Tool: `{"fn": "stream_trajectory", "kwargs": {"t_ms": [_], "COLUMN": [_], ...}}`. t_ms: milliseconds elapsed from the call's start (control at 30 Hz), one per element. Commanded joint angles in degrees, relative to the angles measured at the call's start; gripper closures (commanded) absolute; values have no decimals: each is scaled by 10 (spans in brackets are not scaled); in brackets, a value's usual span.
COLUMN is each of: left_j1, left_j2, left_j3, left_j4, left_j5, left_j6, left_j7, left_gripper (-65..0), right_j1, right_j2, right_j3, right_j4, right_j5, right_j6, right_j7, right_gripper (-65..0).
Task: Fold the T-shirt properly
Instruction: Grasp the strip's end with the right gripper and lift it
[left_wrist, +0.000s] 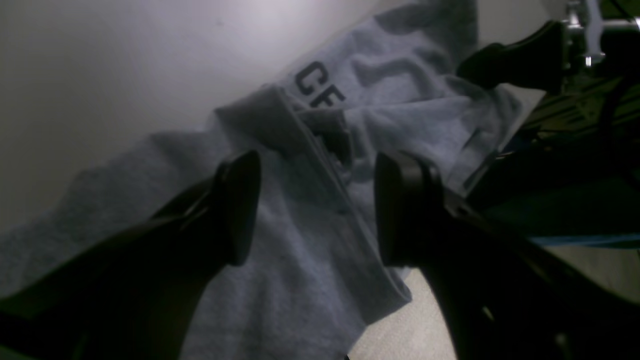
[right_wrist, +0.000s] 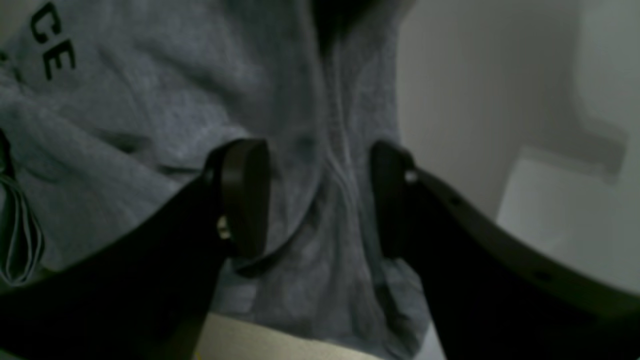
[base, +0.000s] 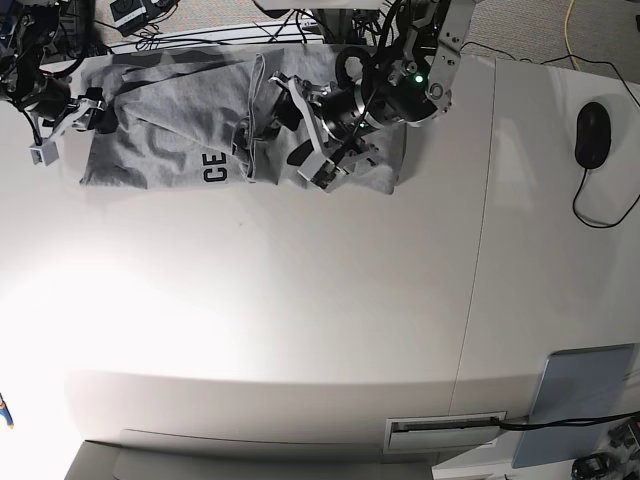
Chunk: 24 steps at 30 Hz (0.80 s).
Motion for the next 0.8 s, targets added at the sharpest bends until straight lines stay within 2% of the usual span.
{"fn": "stream_trajectory", "kwargs": {"t_ms": [0, 300, 400, 600, 767], "left_j1": [-3, -3, -1, -1, -1], "left_j2": [3, 3, 3, 3, 3], "left_j3": [2, 2, 2, 2, 2], "left_j4": [12, 12, 12, 12, 12], "left_j5": [-8, -8, -5, 3, 3], "left_j6": [-3, -3, -3, -3, -3], "left_j7": [-11, -10, -10, -10, -10], "left_gripper": [-369, -369, -369, -369, -369], "right_j1": [1, 1, 1, 1, 1], "right_j2": [12, 12, 19, 37, 39], "right_j3": [-4, -33, -20, 51, 36], "right_j4": [4, 4, 4, 4, 4], "right_j5": [9, 24, 24, 17, 3], "right_j6": [-2, -3, -3, -2, -2], "right_j7": [2, -4, -9, -8, -23], "right_gripper": [-321, -320, -320, -320, -320]}}
